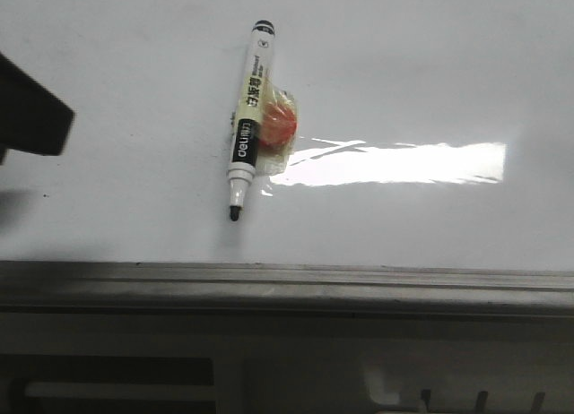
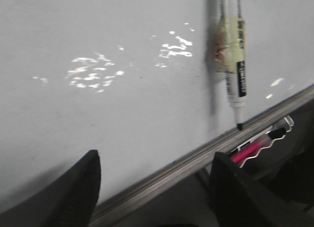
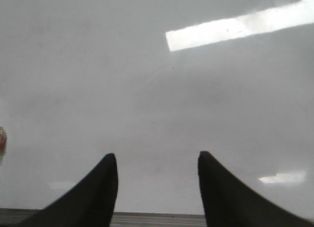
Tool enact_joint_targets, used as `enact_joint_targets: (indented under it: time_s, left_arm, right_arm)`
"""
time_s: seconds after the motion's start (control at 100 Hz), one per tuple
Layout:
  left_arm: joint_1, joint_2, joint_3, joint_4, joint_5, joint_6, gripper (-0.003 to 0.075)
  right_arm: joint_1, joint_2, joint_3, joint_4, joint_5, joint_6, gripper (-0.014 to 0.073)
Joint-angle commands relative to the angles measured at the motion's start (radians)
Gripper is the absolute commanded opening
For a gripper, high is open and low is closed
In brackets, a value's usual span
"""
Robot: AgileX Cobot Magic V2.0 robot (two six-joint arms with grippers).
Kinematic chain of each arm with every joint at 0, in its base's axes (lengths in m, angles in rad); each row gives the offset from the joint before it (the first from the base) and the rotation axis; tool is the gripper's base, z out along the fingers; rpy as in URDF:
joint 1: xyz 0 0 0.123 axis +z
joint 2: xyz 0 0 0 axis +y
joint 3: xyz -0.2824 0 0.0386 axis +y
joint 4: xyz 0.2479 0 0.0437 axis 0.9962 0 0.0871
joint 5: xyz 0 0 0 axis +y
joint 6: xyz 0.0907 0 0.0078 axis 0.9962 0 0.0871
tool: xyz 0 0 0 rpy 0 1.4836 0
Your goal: Write number 6 on whiteboard
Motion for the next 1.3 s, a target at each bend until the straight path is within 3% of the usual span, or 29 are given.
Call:
enact_joint_targets:
  time_s: [0.0,0.27,0.66,0.8,0.89,0.97,1.02,1.07,1.17,1.29]
  left_arm:
    - [-0.07,0.041,-0.042,-0.081,-0.111,0.009,0.0428]
    - [-0.255,0.176,-0.062,-0.176,-0.343,0.009,0.0428]
    - [-0.271,0.365,-0.179,-0.229,-0.356,0.007,0.0417]
    - [-0.271,0.404,-0.18,-0.257,-0.361,0.007,0.0291]
    - [-0.271,0.417,-0.18,-0.257,-0.363,0.007,0.0152]
    - [-0.271,0.411,-0.183,-0.257,-0.349,0.007,-0.0015]
    - [-0.271,0.394,-0.183,-0.25,-0.333,0.009,-0.0018]
    - [-0.271,0.373,-0.183,-0.232,-0.313,0.017,-0.0019]
    - [-0.271,0.308,-0.187,-0.18,-0.235,0.15,-0.0019]
    - [-0.271,0.233,-0.186,-0.133,-0.057,0.503,-0.0019]
  right_arm:
    - [-0.008,0.024,-0.032,0.005,-0.066,-0.013,0.0375]
    - [-0.008,0.024,-0.032,0.005,-0.066,-0.013,0.0375]
    - [-0.008,0.024,-0.032,0.005,-0.06,-0.013,0.0375]
    - [-0.008,0.024,-0.032,0.005,-0.06,-0.013,0.0375]
    - [-0.008,0.024,-0.032,0.005,-0.059,-0.013,0.0375]
    - [-0.008,0.024,-0.034,0.012,-0.059,-0.013,0.0375]
    - [-0.008,0.024,-0.041,0.036,-0.059,-0.028,0.0375]
    - [-0.008,0.026,-0.049,0.096,-0.061,-0.088,0.0375]
    - [-0.004,0.044,-0.068,0.305,-0.049,-0.348,0.0375]
    - [-0.004,0.105,-0.07,0.625,0.044,-0.726,0.0375]
